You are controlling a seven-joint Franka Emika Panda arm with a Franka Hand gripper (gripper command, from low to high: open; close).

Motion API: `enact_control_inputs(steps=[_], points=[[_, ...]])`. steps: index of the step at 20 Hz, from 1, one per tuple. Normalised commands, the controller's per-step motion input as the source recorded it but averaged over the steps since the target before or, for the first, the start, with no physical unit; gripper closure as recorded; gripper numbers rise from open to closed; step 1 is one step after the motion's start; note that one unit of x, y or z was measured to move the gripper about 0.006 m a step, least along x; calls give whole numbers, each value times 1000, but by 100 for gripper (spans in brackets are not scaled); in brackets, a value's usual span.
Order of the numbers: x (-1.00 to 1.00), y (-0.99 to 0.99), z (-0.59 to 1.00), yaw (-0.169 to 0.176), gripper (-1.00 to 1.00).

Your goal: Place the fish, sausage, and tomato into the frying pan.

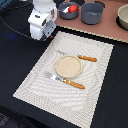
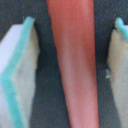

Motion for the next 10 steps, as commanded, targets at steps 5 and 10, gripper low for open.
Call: enact_control_inputs(steps=[5,10], points=[[-153,-2,16,28,100],[-37,21,1000,68,100]])
